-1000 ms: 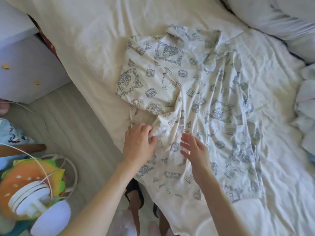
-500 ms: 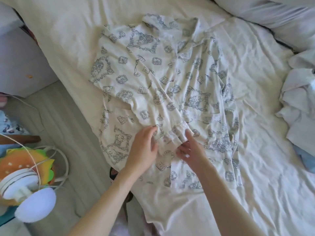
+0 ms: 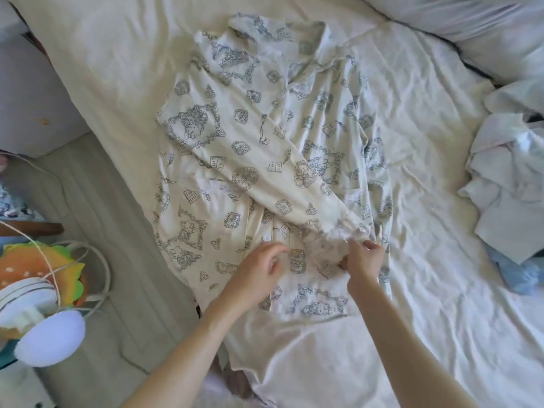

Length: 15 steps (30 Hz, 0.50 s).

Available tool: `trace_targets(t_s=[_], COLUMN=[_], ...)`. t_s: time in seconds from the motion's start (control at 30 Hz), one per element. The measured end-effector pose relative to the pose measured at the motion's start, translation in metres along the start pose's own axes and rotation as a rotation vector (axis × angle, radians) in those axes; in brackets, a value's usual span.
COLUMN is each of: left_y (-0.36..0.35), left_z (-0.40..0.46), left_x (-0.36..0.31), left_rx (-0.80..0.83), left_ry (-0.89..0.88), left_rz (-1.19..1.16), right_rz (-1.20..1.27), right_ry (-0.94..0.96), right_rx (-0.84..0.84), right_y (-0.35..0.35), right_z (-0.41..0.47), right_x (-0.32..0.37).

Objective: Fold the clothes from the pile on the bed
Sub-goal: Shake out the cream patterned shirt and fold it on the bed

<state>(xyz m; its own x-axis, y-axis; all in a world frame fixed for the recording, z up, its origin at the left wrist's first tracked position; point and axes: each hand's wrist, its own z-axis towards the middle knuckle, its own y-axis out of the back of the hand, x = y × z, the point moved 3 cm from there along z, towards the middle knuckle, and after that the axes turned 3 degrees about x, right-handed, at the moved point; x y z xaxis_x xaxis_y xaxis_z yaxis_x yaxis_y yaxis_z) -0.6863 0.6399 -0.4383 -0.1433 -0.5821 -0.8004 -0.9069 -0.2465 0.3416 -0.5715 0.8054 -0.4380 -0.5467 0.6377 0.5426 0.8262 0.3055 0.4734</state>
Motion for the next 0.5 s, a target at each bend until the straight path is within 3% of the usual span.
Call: trace_targets(t_s=[0.07, 0.2, 0.3, 0.4, 0.5], left_y=[0.024, 0.096, 0.15, 0.191, 0.216], left_z=[0.001, 0.012, 0.029, 0.051, 0.073], left_x=[0.007, 0.027, 0.041, 0.049, 0.05], left_rx=[-0.1, -0.381, -0.56, -0.65, -0.618], left_ry=[0.081, 0.221, 0.394, 0.5, 0.512], left_rz=[-0.096, -0.222, -0.626, -0.939, -1.127], right_rz=[-0.149, -0.586, -0.765, -0.893, -0.943], right_ry=[0.04, 0.446, 0.685, 0.874, 0.992], right_rx=[0.009, -0.082, -0.024, 0.117, 0.265], right_y=[-0.004, -0.033, -0.078, -0.136, -0.197], right_z=[0.006, -0.008, -0.021, -0.032, -0.041], right_x=[0.007, 0.048, 0.085, 0.125, 0.164])
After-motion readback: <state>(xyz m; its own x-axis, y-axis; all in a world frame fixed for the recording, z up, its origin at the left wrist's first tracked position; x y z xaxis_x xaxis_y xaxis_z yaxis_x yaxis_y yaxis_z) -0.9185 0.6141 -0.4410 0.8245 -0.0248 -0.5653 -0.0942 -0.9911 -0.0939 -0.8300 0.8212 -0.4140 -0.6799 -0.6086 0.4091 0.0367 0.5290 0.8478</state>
